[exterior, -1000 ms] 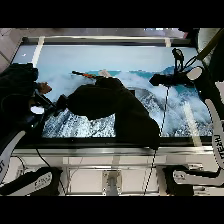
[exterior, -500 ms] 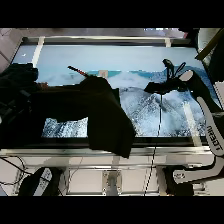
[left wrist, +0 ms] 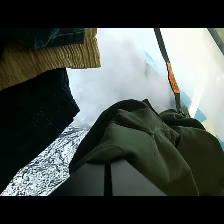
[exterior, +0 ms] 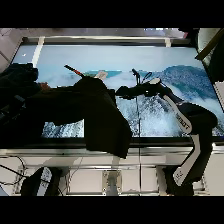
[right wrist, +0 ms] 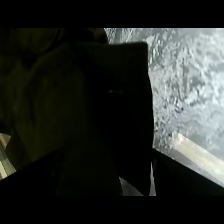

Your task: Fold the clothes and pants, and hang the long-sleeved shirts on hangers.

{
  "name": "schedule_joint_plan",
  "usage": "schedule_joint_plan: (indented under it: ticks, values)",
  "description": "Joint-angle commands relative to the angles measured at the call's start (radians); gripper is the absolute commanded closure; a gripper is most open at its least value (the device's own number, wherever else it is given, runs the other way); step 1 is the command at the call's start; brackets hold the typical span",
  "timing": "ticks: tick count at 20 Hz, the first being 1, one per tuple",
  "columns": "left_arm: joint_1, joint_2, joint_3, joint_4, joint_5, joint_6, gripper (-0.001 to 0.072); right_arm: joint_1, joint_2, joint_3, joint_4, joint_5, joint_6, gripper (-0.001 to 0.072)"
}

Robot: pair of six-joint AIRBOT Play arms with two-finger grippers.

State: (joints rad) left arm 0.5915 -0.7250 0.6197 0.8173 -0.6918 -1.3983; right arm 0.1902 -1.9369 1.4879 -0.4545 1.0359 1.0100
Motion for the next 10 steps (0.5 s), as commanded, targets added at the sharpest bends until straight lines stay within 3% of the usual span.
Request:
schedule_joint_plan:
  ticks: [1,4,9,10]
  values:
    - [0.003,0.002,0.001,0.003,-0.009,0.001,0.0698,0.041,-0.098,0.155,-0.144,-0.028,0.163,0.0121]
    - [0.003,0.002,0.001,0.003,-0.009,0.001,0.0698,0.045,-0.149,0.237,-0.153,0.074,0.165,0.0121]
    - [0.003,0.002,0.001,0.003,-0.010,0.001,0.0697,0.069,-0.193,0.265,-0.147,0.046,0.186,0.0149]
    - [0.003,0.002,0.001,0.003,-0.010,0.001,0.0697,0.076,-0.196,0.265,-0.142,0.047,0.185,0.0187]
